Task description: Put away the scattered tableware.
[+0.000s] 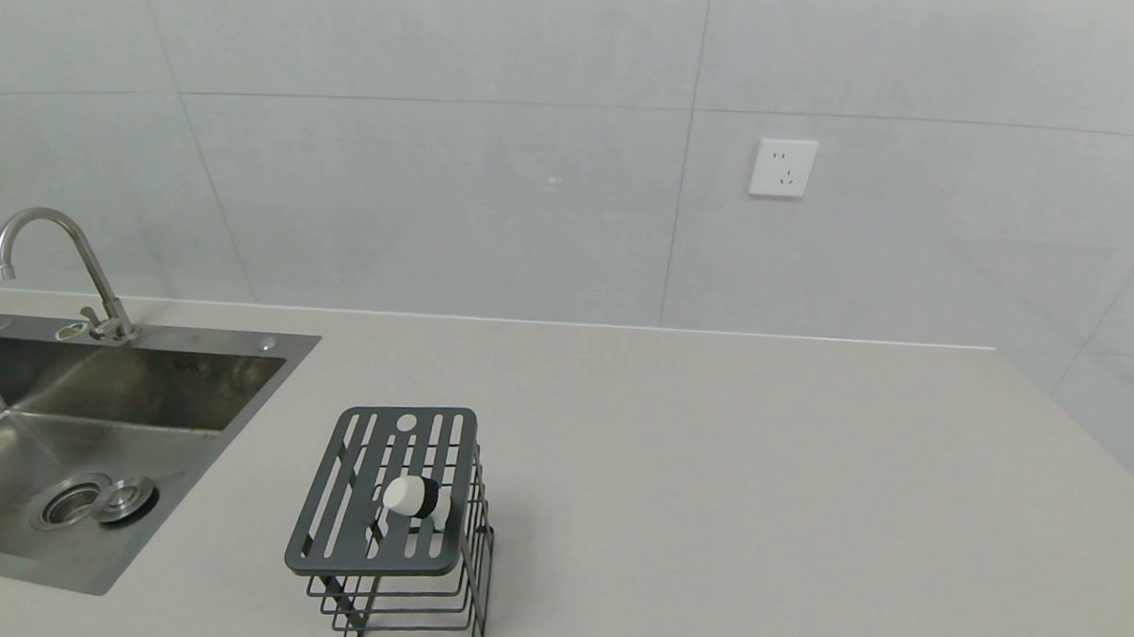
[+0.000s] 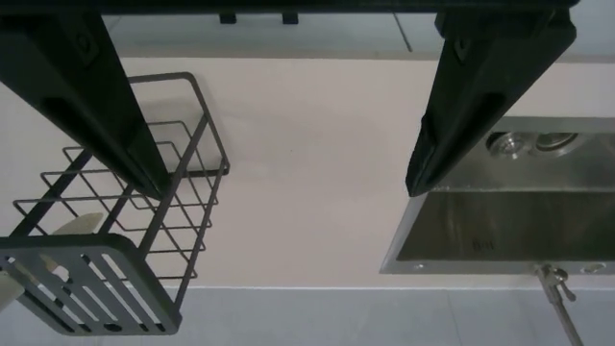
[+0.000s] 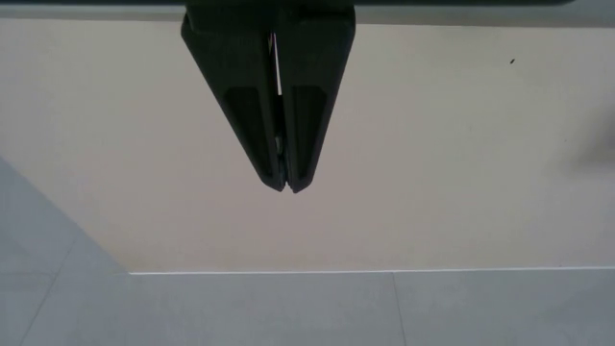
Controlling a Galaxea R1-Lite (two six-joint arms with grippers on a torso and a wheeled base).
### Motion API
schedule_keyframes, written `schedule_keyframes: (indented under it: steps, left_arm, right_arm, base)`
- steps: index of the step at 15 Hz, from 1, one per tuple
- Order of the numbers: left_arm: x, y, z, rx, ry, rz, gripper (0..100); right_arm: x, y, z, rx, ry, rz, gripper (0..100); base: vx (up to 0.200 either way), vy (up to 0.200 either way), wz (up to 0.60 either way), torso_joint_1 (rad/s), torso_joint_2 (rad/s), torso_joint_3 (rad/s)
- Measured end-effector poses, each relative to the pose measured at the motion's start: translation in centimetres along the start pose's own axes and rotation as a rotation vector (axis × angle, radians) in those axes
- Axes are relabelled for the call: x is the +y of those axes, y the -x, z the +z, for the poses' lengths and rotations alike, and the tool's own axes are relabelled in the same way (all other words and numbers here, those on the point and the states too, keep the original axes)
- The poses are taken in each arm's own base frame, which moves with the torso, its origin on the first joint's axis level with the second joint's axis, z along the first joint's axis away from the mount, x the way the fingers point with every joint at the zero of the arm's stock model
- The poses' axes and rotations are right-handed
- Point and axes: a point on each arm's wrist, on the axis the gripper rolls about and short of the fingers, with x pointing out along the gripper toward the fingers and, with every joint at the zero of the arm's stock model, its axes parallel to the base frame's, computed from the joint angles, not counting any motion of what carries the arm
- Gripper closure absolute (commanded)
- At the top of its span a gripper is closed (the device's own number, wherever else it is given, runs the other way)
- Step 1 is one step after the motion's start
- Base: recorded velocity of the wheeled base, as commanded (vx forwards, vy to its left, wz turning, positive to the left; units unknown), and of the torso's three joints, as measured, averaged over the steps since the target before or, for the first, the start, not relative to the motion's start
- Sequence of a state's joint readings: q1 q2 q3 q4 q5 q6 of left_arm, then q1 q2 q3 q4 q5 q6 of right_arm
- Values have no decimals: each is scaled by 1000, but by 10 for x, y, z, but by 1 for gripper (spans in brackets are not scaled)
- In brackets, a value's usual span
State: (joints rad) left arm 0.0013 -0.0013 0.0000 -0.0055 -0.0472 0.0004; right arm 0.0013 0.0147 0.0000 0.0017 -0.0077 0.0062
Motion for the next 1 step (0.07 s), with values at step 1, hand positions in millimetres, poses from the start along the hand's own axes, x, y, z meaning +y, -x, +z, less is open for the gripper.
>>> schedule_keyframes:
  steps: [1]
  left_arm:
    - [0,0,0,0,0,0,0]
  right_arm:
    - [0,0,0,0,0,0,100]
  base:
    - [0,0,0,0,0,0]
